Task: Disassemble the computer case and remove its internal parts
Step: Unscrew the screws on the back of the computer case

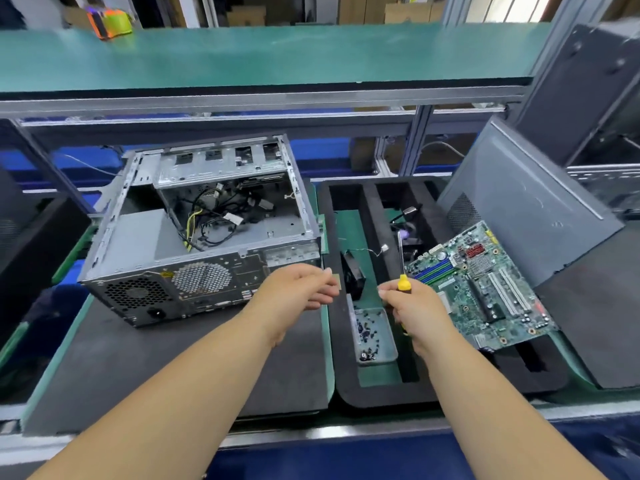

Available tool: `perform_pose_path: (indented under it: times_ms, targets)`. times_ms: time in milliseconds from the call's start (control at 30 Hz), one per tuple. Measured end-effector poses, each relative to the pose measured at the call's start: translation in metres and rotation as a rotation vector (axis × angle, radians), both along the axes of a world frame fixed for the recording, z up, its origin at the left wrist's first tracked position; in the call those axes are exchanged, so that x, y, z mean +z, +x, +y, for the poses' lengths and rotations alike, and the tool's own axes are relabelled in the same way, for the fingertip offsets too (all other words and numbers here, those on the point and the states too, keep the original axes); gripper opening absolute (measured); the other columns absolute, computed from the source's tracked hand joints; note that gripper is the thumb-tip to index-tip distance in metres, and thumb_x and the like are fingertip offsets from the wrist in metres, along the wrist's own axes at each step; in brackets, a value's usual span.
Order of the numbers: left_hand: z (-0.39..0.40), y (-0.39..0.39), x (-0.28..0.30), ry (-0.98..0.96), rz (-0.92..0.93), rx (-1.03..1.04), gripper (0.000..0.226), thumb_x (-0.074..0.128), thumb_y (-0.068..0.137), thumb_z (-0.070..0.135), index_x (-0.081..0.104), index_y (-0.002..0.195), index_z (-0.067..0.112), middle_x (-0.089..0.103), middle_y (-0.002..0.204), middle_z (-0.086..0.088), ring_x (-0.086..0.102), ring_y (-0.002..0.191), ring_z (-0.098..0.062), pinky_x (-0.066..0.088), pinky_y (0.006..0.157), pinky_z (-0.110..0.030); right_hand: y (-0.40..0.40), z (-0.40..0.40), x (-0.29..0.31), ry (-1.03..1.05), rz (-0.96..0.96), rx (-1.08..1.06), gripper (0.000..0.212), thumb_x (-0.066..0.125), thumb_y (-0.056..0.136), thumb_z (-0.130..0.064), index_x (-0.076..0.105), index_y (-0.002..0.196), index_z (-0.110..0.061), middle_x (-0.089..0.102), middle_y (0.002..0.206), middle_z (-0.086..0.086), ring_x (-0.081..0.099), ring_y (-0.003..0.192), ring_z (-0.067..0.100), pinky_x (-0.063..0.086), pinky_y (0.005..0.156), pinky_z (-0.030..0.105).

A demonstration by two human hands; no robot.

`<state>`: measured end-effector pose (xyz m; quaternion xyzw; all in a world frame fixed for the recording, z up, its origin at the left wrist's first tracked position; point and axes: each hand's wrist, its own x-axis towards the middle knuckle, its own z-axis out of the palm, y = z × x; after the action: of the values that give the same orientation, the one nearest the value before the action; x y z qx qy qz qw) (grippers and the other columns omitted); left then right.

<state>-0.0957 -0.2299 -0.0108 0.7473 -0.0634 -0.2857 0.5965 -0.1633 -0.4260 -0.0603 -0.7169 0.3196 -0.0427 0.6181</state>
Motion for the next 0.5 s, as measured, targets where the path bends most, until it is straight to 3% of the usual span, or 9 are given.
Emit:
perform_pose_path:
  times_ms: [133, 333, 433, 500]
  targets:
    - [0.007, 0.002, 0.007, -0.002, -0.182, 0.022, 0.018, 0.057, 0.096, 0.020, 0.074, 0.092, 0.019, 0.076, 0.089, 0.004, 0.071, 0.084, -0.009, 0.051, 0.071, -0.016, 0.006, -0.015, -0.010, 0.071, 0.039, 0.003, 0.022, 0.057, 0.091, -0.006, 0.073, 0.095, -0.022, 0.065, 0.077, 0.000, 0.040, 0.047, 0.009, 0.035, 0.043, 0.019]
    - [0.056, 0.003, 0.025, -0.003, -0.397, 0.172, 0.020, 0.062, 0.092, 0.011, 0.074, 0.090, 0.027, 0.074, 0.090, 0.001, 0.069, 0.085, -0.013, 0.053, 0.078, -0.018, 0.032, -0.004, 0.008, 0.063, -0.014, 0.120, 0.025, 0.055, 0.090, -0.007, 0.075, 0.089, -0.022, 0.066, 0.072, 0.002, 0.042, 0.047, 0.011, 0.036, 0.048, 0.024]
    - [0.097, 0.011, 0.031, 0.095, -0.522, 0.328, 0.017, 0.066, 0.090, 0.018, 0.073, 0.092, 0.033, 0.071, 0.088, 0.013, 0.061, 0.079, -0.002, 0.048, 0.068, -0.010, 0.047, 0.021, 0.029, 0.014, -0.068, 0.242, 0.025, 0.053, 0.092, -0.010, 0.074, 0.088, -0.023, 0.067, 0.074, 0.003, 0.045, 0.046, 0.011, 0.038, 0.047, 0.021]
    - [0.127, 0.021, 0.032, 0.181, -0.577, 0.399, 0.017, 0.066, 0.090, 0.020, 0.071, 0.094, 0.035, 0.068, 0.089, 0.018, 0.060, 0.081, 0.001, 0.046, 0.070, -0.009, 0.057, 0.042, 0.042, -0.107, -0.102, 0.308, 0.023, 0.054, 0.093, -0.016, 0.073, 0.088, -0.029, 0.067, 0.077, -0.001, 0.051, 0.053, 0.012, 0.041, 0.051, 0.022]
